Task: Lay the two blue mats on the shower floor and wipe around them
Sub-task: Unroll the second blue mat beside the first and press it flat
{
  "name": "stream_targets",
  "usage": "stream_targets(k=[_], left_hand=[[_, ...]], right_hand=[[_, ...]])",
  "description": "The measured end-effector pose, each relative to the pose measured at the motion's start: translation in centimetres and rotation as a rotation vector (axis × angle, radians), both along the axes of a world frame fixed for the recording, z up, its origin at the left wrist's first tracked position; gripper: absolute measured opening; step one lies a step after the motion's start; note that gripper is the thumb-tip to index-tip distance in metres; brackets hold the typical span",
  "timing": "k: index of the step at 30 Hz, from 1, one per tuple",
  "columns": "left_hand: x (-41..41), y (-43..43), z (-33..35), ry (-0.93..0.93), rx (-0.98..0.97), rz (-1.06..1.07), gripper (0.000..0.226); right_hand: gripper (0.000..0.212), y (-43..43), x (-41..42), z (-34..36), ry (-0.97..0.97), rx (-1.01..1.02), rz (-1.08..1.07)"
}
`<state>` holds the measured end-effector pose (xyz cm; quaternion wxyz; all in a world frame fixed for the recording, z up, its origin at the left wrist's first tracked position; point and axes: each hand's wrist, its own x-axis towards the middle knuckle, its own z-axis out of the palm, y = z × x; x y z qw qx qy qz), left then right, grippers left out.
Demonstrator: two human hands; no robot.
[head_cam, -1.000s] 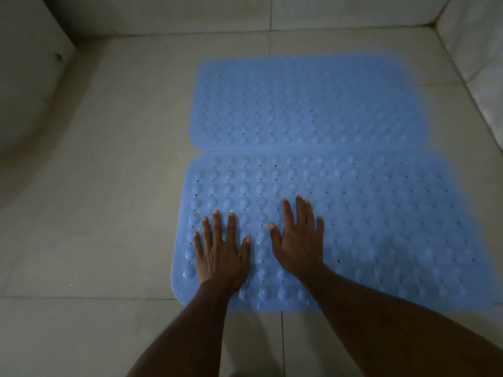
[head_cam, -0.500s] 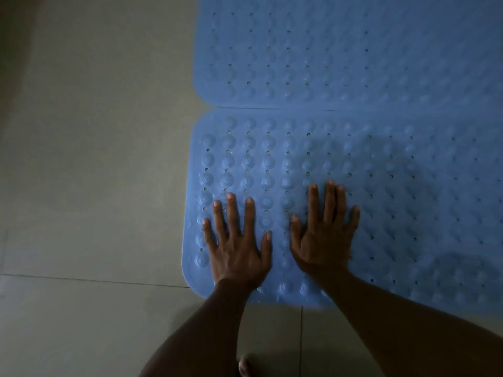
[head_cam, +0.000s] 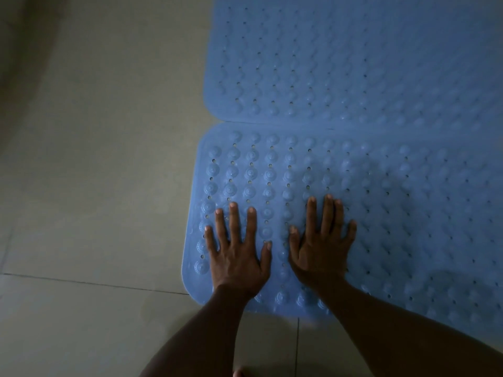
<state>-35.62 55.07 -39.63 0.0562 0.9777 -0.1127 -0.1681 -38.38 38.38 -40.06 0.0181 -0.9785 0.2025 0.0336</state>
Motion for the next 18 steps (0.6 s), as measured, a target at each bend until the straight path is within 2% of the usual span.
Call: stream_targets(k=[6,10,14,18], left_hand=[[-0.5,-0.3,0.1,-0.019,-0.018,0.039,0.076],[0.4,-3.3,2.6,0.126,-0.028,0.135,0.079],[4.5,-6.8,8.2,0.195,0.033,0.07,0.086],[11.2,-11.5,18.2,0.106,0.064,-0.115,0.087]], right_hand=[[0.07,-0.1,0.2,0.5,0.013,0.112,-0.023],[0.069,-2.6,0.2,2.8,0.109,0.224,0.097],[0.067,-9.2,2.1,9.4,0.133,0.241,0.182],[0.063,-17.2,6.9,19.8,0.119,0.123,0.152]])
